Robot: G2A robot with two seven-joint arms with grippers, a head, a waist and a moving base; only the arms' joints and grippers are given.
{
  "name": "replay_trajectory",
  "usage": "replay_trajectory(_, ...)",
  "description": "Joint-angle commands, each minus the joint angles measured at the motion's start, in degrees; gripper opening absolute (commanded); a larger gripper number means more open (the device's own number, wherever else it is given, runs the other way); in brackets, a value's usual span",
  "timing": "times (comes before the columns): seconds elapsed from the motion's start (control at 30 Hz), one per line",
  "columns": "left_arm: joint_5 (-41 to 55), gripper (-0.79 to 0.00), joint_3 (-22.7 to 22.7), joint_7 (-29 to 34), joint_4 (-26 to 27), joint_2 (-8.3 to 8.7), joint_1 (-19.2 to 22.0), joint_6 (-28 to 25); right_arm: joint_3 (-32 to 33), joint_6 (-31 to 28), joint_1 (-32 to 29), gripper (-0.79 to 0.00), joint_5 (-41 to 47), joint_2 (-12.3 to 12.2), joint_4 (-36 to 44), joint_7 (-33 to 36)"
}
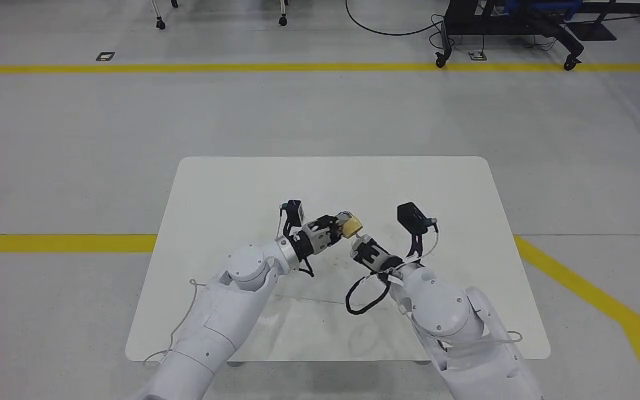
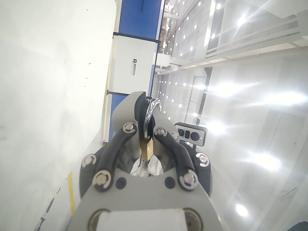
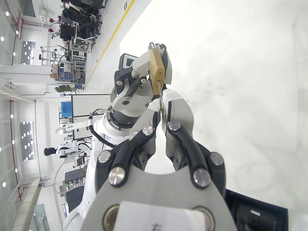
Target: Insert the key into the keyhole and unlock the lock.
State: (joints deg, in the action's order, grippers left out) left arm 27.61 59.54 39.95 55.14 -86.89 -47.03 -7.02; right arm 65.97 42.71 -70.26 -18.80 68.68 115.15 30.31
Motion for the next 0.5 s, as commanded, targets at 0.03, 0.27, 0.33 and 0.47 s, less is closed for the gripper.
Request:
replay_trajectory(0.03,0.5,-0.785,0.3,0.2,0.1,0.02,-0.2,0.1,-0.2,0.3,0.3,-0.785,0.2,0.1,-0.2,0.1)
replay_trajectory(0.27,-0.3,-0.785,0.0,0.1,0.3,-0.04,-0.2,0.1,-0.6,0.5,0.7,-0.785,0.5,0.3,-0.6,0.0)
replay_trajectory(0.33,-0.4,-0.785,-0.1,0.1,0.3,-0.05,-0.2,-0.1,-0.6,0.5,0.8,-0.785,0.6,0.3,-0.7,0.0)
replay_trajectory(0.47,-0.7,-0.785,-0.1,0.3,0.3,-0.05,-0.2,-0.3,-0.4,0.6,1.1,-0.785,1.1,0.4,-1.3,-0.2)
